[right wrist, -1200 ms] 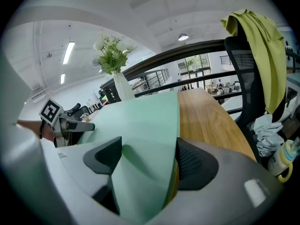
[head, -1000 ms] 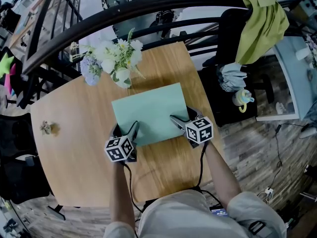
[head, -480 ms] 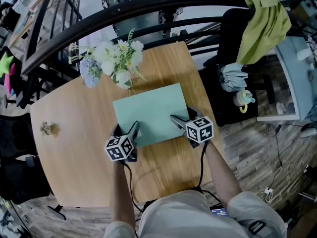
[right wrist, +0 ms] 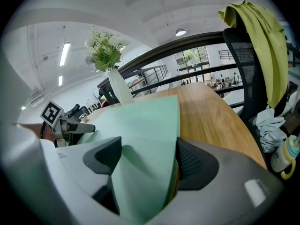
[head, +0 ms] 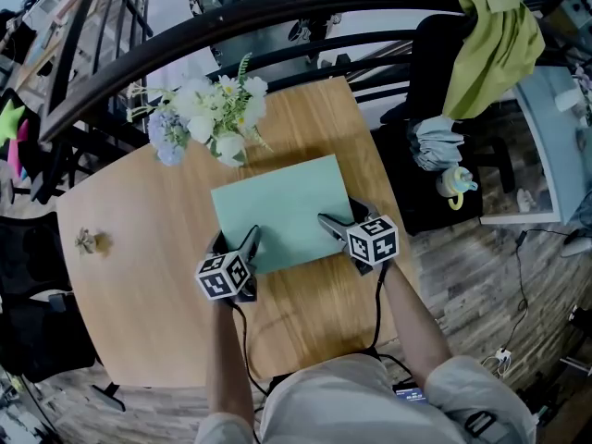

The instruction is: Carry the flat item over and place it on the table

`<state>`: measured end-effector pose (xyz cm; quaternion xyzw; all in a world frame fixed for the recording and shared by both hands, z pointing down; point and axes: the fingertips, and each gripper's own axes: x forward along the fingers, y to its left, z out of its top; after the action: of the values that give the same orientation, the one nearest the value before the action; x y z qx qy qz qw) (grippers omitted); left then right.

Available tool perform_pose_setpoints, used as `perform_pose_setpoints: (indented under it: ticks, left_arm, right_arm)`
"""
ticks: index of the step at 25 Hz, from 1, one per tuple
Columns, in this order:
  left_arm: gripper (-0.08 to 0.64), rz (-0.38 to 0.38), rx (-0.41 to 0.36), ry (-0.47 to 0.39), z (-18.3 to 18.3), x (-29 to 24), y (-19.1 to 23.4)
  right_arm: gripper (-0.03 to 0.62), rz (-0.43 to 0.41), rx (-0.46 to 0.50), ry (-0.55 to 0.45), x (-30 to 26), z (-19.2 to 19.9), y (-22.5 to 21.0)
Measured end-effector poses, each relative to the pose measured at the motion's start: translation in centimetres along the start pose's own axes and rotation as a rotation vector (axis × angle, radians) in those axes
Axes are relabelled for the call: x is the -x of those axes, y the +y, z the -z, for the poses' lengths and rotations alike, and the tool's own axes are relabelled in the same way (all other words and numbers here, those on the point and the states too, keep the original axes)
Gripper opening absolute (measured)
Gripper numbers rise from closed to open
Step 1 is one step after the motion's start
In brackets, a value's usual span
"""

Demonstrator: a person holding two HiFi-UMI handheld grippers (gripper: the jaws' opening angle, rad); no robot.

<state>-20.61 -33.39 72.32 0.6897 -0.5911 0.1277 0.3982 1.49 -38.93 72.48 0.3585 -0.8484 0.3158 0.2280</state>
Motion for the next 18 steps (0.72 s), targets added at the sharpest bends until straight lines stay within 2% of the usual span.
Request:
perform_pose_setpoints:
  ticks: [18]
  left_arm:
    - [0.413,-0.024,0.002,0.033,0.35,-0.39,0.25]
  right_arm:
    - [0.377,0.004,-0.019,0.025,-0.37,0.35,-0.26]
